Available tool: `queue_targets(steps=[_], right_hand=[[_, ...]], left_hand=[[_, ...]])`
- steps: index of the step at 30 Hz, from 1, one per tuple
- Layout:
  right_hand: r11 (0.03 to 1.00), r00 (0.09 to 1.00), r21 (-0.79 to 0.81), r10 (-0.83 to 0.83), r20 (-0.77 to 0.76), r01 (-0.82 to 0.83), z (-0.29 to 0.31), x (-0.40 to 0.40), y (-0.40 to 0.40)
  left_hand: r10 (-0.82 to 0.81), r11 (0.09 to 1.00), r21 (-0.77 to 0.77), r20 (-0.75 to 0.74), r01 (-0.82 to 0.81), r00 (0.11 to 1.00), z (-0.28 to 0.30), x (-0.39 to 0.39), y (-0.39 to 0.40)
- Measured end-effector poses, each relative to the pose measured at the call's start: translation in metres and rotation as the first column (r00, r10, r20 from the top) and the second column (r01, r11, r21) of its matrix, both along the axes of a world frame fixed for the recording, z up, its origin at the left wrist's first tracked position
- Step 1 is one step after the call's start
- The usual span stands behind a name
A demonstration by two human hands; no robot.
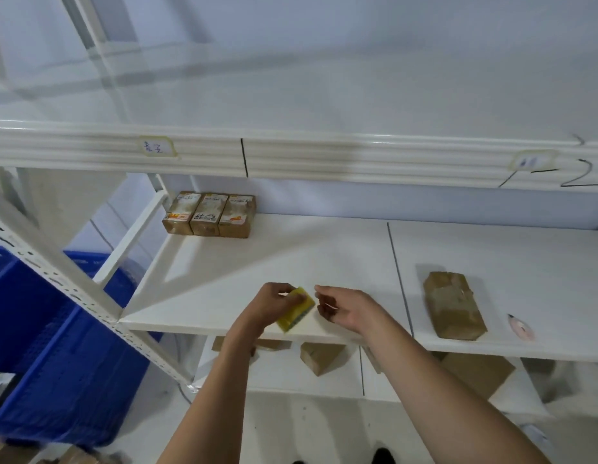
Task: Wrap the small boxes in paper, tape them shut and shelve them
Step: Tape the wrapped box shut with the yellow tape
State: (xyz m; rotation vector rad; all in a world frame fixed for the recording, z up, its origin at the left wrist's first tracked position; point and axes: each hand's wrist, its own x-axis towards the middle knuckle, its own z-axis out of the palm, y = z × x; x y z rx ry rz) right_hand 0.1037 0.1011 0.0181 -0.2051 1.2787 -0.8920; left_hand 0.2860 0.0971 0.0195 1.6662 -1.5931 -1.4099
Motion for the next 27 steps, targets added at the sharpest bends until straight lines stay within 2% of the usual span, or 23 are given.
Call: queue_targets(steps=[2,6,8,11,15,19,27], right_hand=[[0.999,0.999,0.016,0.037,-0.018,-0.036,0.003,-0.03,0.003],[0.978,0.961,0.051,0.208,-0.18,-0.202,0.009,-0.084,0.008],[0.978,0.937,0.024,0.206,-0.281,-0.208,0.011,-0.108,0.007],[0.977,0.854,0.024,0.197,-0.481,-0.212,0.017,-0.14,0.004],[0.974,0.878,-0.034,0.184,-0.442,-0.222,0.029,-0.187,0.01],[0.977,0.844,-0.108,0.103,-0.527,-0.187,0.035,-0.225,0.015],[0.965,0.771,-0.198,0.006,-0.637,-0.171,0.027,-0.277,0.024]], left_hand=[[-0.06,0.998,0.004,0.026,0.06,0.998,0.003,-0.019,-0.004],[-0.189,0.982,-0.008,0.085,0.19,0.978,0.008,-0.065,-0.006],[-0.222,0.974,-0.017,0.097,0.224,0.97,0.013,-0.091,-0.006],[-0.255,0.967,0.001,0.093,0.256,0.963,0.02,-0.123,-0.009],[-0.316,0.948,0.045,0.061,0.314,0.947,0.025,-0.157,-0.011],[-0.335,0.941,0.057,0.015,0.334,0.942,0.023,-0.191,-0.006],[-0.239,0.971,0.016,0.124,0.239,0.963,0.019,-0.253,-0.007]])
